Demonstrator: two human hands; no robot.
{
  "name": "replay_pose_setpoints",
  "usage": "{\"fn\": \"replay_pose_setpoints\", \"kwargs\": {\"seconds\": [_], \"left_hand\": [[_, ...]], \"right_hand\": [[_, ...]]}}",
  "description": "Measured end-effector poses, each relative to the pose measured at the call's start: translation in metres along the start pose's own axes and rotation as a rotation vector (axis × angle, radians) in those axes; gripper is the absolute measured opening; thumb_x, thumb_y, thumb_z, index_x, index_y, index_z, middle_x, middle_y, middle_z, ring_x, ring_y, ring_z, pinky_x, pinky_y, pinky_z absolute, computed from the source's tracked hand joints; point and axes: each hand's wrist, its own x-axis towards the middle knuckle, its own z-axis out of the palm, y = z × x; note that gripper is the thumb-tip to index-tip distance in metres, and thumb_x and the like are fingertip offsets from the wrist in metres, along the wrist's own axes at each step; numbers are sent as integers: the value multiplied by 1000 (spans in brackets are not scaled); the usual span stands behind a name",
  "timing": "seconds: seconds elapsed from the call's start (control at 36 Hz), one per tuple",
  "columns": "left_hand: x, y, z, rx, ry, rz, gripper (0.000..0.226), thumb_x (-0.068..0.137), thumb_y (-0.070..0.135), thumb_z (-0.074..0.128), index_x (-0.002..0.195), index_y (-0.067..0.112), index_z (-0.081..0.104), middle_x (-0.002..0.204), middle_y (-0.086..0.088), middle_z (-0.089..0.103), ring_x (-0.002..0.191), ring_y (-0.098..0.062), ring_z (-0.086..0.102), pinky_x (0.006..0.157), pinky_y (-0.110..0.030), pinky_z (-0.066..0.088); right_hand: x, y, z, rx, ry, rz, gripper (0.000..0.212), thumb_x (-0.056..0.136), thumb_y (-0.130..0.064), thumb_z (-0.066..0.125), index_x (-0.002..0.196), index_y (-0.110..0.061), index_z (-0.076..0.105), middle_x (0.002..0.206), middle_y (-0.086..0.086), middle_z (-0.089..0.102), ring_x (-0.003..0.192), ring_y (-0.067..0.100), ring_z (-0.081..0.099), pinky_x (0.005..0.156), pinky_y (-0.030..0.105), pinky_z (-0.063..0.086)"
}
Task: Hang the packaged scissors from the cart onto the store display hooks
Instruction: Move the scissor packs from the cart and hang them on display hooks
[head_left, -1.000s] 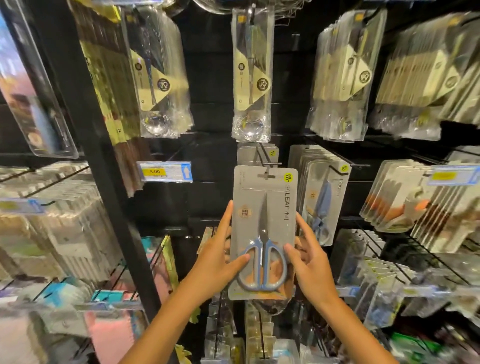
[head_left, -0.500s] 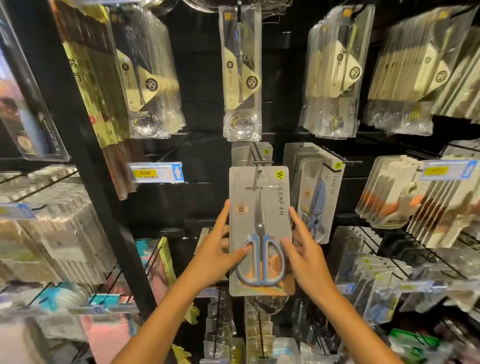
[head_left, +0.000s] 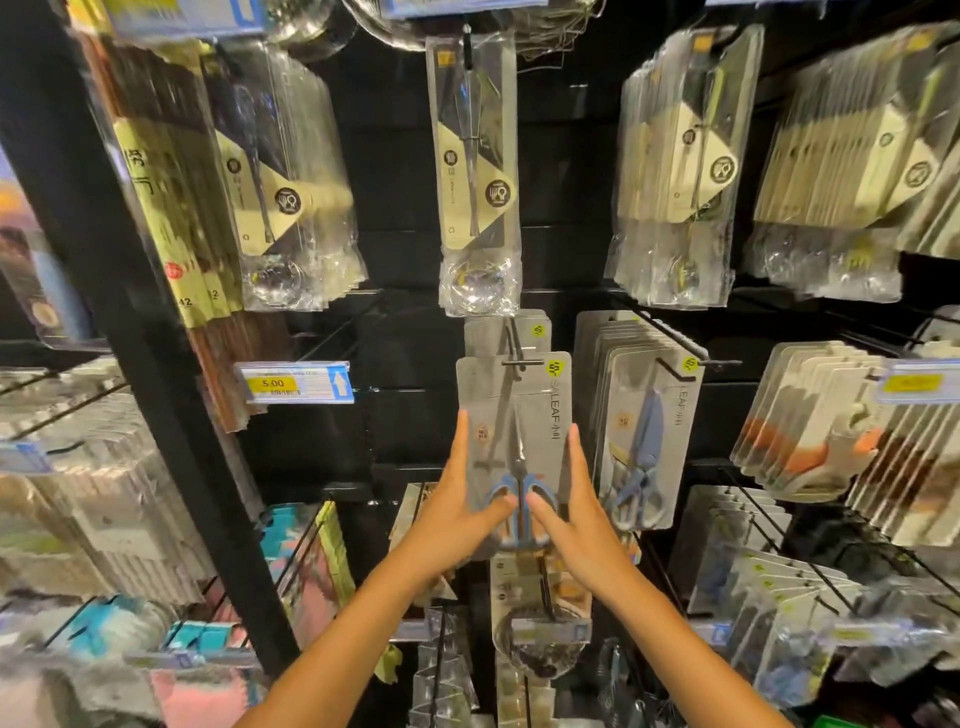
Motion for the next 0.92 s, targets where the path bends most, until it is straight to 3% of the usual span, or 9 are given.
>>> {"fn": "replay_pose_setpoints", "kwargs": {"seconds": [0.14,0.22,0.33,0.47,0.61,0.69,0.78,0.86,0.92], "left_hand": [[33,-4,1,-79,29,-43,105,82,47,75,140,67,-10,168,14,12,152,-9,25,125,-44,25],[53,-6,0,-85,46,-104,111,88,35,76,149,53,-15,159,24,4,150,-3,16,122,-31,20],[77,-7,-3,-47,60,-149,105,94,21,70,158,36,-13,151,20,10,134,4,15,106,-17,22],[93,-9,-4,-15,63,-205,107,96,28,69,158,33,-18,167,4,14,150,-15,25,113,-24,28],[106,-25,0,32,138,-165,104,92,20,74,161,26,-4,161,-5,33,146,-17,39,103,-5,39],[104,-29,10,93,216,-125,83,92,9,73,154,23,21,141,14,44,123,20,45,100,1,34],[93,-42,23,191,345,-95,77,90,13,76,150,26,29,132,26,33,111,34,32,93,5,29],[70,-63,25,271,311,-145,89,92,32,73,157,42,13,162,15,20,150,5,16,123,-35,29],[52,-76,23,347,281,-190,87,96,31,68,162,33,11,169,4,9,156,-10,8,125,-24,16]], "right_hand": [[28,7,7,-12,7,29,90,102,-44,52,148,-55,-24,167,-15,-10,146,0,15,116,31,25],[47,10,8,1,11,86,93,102,-36,55,152,-46,-23,169,-5,2,139,17,41,94,18,38],[71,17,3,31,-10,130,93,102,-34,57,154,-42,-19,169,0,5,131,22,48,65,4,44],[89,26,0,40,-15,147,92,101,-35,58,156,-39,-15,168,4,8,139,29,43,87,21,38],[97,38,4,37,-33,141,93,100,-35,59,151,-46,-18,166,6,8,141,29,40,94,27,37],[97,52,9,-22,-3,132,95,96,-42,63,157,-38,-10,167,3,4,152,26,21,114,36,31],[83,62,14,-118,35,89,93,94,-46,64,160,-30,1,168,-3,0,154,22,11,122,41,22],[62,68,16,-152,-17,27,88,93,-46,64,160,-34,8,166,-9,0,154,17,8,124,41,22],[50,69,18,-131,-134,17,80,95,-45,62,157,-43,12,165,-17,1,154,11,7,123,40,23]]}}
